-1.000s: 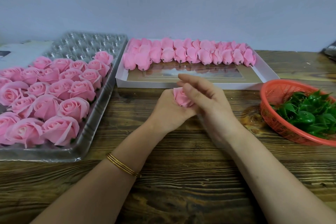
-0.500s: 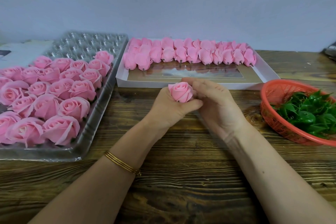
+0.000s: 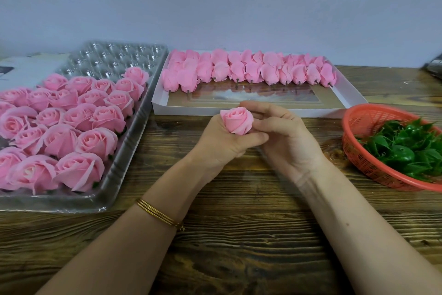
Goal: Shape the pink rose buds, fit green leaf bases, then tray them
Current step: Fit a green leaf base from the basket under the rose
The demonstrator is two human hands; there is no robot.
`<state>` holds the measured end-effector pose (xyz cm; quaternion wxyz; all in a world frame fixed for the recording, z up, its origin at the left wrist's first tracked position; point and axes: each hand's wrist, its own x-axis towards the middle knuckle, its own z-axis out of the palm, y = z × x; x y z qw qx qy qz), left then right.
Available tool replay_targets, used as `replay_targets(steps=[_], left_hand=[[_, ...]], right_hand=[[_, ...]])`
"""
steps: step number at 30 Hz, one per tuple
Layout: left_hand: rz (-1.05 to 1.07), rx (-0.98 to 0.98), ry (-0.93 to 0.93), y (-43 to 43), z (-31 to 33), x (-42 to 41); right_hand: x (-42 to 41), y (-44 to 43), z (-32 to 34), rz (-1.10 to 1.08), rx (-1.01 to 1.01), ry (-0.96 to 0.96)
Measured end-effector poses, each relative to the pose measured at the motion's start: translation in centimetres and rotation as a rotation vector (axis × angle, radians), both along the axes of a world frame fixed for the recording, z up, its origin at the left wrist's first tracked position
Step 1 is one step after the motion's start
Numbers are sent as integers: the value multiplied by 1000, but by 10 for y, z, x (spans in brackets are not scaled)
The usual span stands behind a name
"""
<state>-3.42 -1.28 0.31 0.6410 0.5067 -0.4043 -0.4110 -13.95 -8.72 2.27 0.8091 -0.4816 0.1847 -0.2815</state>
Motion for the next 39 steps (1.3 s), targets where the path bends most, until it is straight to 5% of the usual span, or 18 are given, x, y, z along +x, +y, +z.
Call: replay_targets(steps=[8,17,29,39], left_hand=[[-301,110,-106,6,7,-4],[-372,160,-131,10,12,-5],[-61,20,73,5,10,3],[138,-32,140,-1,4,5]], right_hand=[[-8,0,7,106,-138,-12],[-7,3,4,202,-231,77],[-1,0,-2,107,-19,24],[4,13,-10,35,-148,92]])
